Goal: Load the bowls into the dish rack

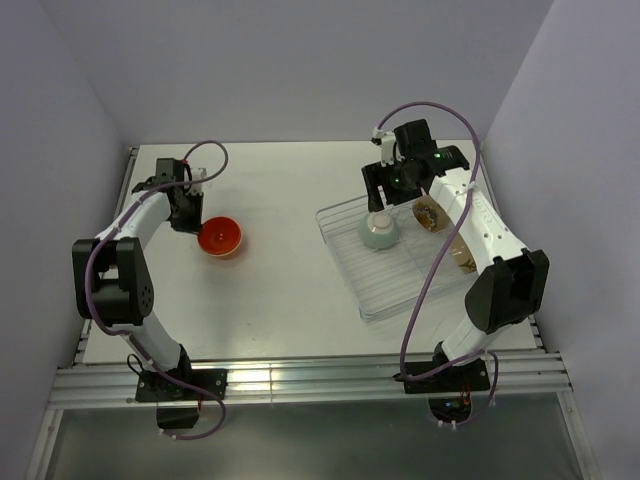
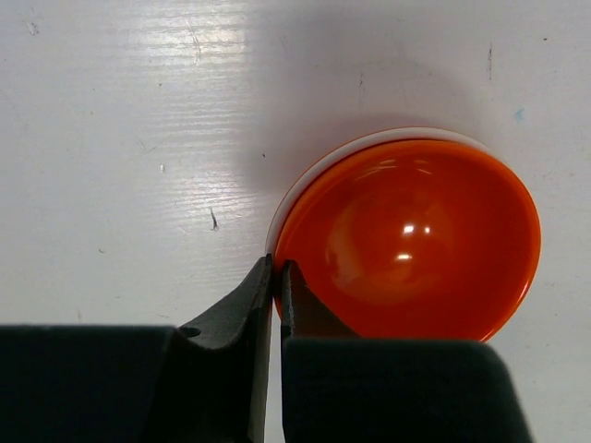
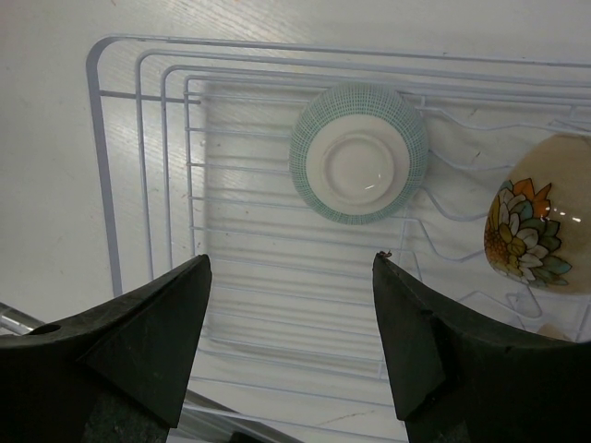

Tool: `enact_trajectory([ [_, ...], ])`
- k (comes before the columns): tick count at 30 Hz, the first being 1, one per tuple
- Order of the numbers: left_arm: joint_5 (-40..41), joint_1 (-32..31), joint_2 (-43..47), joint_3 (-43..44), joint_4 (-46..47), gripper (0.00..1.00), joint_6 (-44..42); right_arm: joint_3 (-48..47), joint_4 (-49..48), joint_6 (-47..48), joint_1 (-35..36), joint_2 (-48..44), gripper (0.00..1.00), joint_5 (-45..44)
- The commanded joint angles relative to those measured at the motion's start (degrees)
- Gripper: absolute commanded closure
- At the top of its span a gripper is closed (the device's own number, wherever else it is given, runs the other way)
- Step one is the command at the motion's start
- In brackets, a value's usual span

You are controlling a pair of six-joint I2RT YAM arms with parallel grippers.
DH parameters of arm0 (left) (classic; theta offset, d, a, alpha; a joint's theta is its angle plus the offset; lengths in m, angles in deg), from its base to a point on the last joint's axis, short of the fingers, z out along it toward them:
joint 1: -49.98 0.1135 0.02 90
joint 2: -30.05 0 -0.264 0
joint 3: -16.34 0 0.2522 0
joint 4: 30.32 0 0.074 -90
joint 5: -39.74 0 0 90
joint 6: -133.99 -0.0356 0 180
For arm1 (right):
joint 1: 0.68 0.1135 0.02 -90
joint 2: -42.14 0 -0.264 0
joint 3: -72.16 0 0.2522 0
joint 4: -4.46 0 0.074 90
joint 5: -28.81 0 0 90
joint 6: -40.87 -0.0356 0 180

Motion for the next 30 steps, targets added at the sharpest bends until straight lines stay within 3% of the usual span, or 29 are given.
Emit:
enact_trajectory([
  [1, -0.5, -0.2, 1.7, 3.1, -1.0, 1.0, 0.3, -0.2, -0.5, -0.5, -0.5, -0.2, 0.23, 0.4],
  [19, -12.7, -0.1, 7.3, 9.4, -5.4, 1.0, 1.2, -0.8, -1.0, -0.3, -0.7, -3.2, 0.21, 5.5],
  [23, -17.1, -2.2, 11.8, 9.2, -2.6, 1.0, 4.0, -0.5, -2.9, -1.6, -0.7, -5.6, 0.21, 11.1],
  [30, -30.2, -4.5, 21.9, 3.6, 10.0, 1.0, 10.0, 0.6, -7.6, -9.9, -0.7, -8.2, 0.19, 32.4],
])
